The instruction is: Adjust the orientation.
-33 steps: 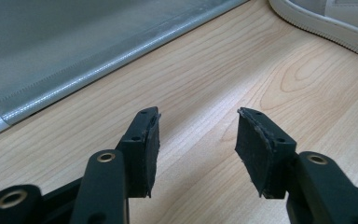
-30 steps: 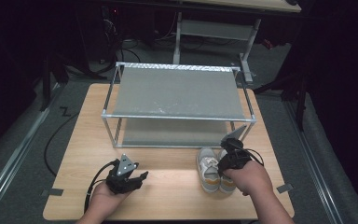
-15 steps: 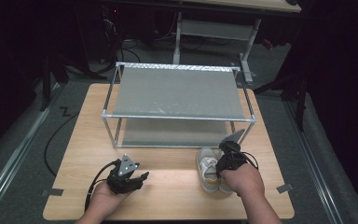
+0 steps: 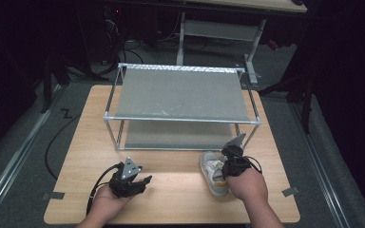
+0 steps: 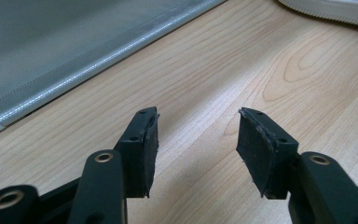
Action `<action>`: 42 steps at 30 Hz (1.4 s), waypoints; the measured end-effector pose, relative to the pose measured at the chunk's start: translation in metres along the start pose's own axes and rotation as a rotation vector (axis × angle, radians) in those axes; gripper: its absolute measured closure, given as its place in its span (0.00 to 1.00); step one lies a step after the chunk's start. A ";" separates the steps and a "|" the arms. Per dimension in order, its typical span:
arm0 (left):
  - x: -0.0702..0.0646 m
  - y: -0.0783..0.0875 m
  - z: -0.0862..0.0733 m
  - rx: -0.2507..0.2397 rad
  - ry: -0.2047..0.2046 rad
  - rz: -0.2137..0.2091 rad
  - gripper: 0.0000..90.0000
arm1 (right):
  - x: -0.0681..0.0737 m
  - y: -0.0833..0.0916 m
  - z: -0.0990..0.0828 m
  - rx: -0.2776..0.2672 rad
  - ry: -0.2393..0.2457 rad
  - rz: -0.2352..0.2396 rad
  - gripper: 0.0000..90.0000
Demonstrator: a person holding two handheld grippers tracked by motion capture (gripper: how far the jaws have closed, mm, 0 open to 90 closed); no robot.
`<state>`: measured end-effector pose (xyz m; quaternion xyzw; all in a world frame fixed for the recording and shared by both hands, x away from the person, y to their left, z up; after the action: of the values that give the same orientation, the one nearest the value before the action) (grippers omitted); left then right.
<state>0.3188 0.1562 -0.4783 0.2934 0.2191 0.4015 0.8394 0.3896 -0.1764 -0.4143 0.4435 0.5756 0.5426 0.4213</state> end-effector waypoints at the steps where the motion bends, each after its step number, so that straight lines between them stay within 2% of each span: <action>1: 0.000 0.000 0.000 0.001 -0.001 0.001 0.53 | -0.001 0.002 0.000 -0.007 0.005 -0.003 0.91; 4: -0.001 -0.001 0.000 0.001 0.000 0.000 0.53 | -0.001 0.007 -0.001 -0.020 0.009 0.000 0.92; 5: -0.001 -0.001 0.000 0.004 -0.003 -0.001 0.53 | 0.001 0.012 -0.001 -0.045 0.018 -0.009 0.92; 7: -0.002 -0.002 0.000 0.006 -0.005 -0.001 0.53 | 0.002 0.014 -0.001 -0.055 0.021 -0.013 0.92; 10: -0.002 -0.003 0.000 0.013 -0.008 -0.001 0.53 | 0.011 0.025 0.000 -0.113 0.046 -0.032 0.92; 12: -0.002 -0.003 0.000 0.013 -0.007 -0.002 0.53 | 0.012 0.027 0.000 -0.122 0.050 -0.033 0.92; 15: -0.002 -0.002 0.000 0.011 -0.009 -0.004 0.53 | 0.017 0.029 0.004 -0.174 0.057 -0.034 0.92; 18: -0.001 -0.001 0.001 0.004 -0.008 -0.007 0.53 | 0.023 0.027 0.013 -0.208 0.071 -0.043 0.92; 23: 0.000 -0.003 0.000 0.013 -0.012 -0.010 0.53 | 0.027 0.021 0.028 -0.249 0.058 -0.053 0.92; 24: 0.000 -0.004 0.000 0.015 -0.014 -0.012 0.53 | 0.028 0.019 0.035 -0.274 0.049 -0.066 0.92; 29: 0.000 -0.003 0.000 0.016 -0.021 -0.018 0.53 | 0.033 0.012 0.050 -0.328 0.010 -0.065 0.92; 35: -0.001 -0.003 0.000 0.018 -0.026 -0.022 0.53 | 0.040 0.006 0.060 -0.353 0.007 -0.059 0.91; 36: -0.001 -0.003 0.000 0.018 -0.028 -0.022 0.53 | 0.042 0.004 0.061 -0.348 -0.010 -0.061 0.91; 40: -0.002 -0.003 0.000 0.017 -0.032 -0.023 0.53 | 0.042 -0.001 0.062 -0.359 -0.003 -0.077 0.91; 42: -0.001 -0.003 0.000 0.019 -0.031 -0.023 0.53 | 0.042 -0.003 0.062 -0.365 -0.018 -0.074 0.91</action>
<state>0.3196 0.1537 -0.4805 0.3048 0.2133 0.3851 0.8446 0.4391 -0.1200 -0.4211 0.3430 0.4800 0.6181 0.5196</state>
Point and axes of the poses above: each handheld gripper's, and its own axes: y roughly backward along the jaws, z roughly out of its top, x roughly to its left, the point moved 1 cm from there along -y, roughly forward along the jaws, and after that the axes turned 6 degrees about y, right-handed, at the moved point
